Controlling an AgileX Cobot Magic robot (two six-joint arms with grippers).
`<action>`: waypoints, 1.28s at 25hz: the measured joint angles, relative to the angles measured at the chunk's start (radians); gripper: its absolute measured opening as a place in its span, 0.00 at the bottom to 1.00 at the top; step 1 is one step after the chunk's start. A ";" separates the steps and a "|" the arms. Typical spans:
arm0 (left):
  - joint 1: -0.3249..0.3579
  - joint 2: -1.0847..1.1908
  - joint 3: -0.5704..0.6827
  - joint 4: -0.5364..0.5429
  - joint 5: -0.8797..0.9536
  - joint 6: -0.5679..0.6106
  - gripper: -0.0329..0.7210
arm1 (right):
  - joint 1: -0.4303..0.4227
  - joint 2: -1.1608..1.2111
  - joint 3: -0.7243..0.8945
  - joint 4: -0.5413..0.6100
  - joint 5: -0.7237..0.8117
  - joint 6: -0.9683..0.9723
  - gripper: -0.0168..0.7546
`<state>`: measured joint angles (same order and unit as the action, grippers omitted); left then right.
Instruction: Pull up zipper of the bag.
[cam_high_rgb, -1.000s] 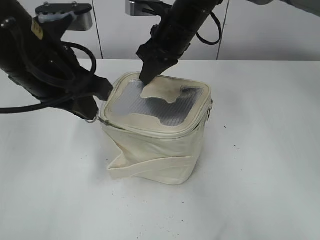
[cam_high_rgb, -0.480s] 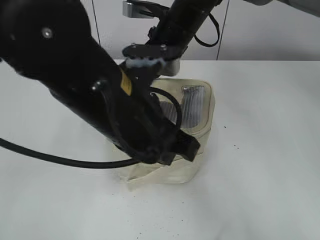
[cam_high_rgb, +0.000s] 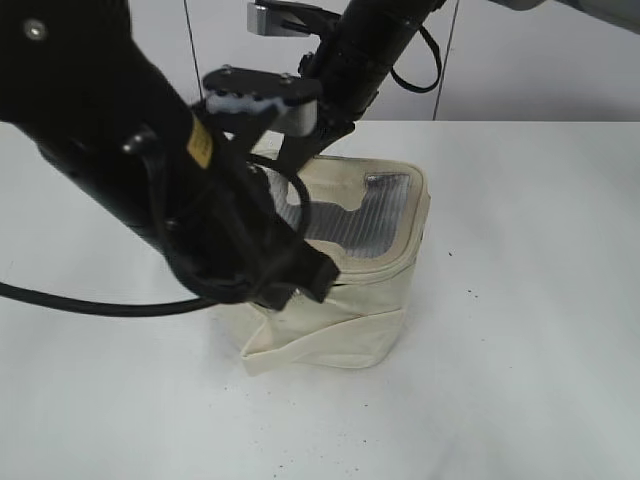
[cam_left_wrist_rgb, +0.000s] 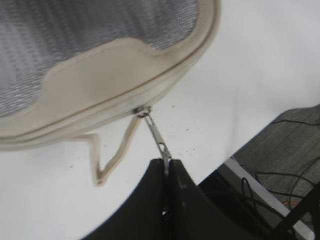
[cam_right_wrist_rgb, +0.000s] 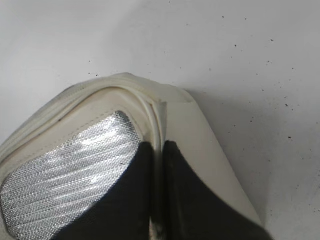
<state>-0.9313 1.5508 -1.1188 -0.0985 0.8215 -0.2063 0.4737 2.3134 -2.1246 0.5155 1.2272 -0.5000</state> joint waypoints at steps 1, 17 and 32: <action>0.009 -0.012 0.000 0.029 0.016 -0.010 0.04 | 0.000 0.000 0.000 -0.003 0.000 0.000 0.03; 0.082 -0.064 0.000 0.105 0.083 -0.031 0.04 | 0.000 0.000 -0.002 -0.011 0.000 0.003 0.03; 0.107 -0.078 -0.047 0.266 0.000 0.033 0.72 | -0.002 -0.058 -0.006 -0.084 -0.005 0.131 0.69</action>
<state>-0.8243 1.4724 -1.1662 0.1678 0.8210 -0.1733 0.4717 2.2551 -2.1302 0.4315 1.2226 -0.3693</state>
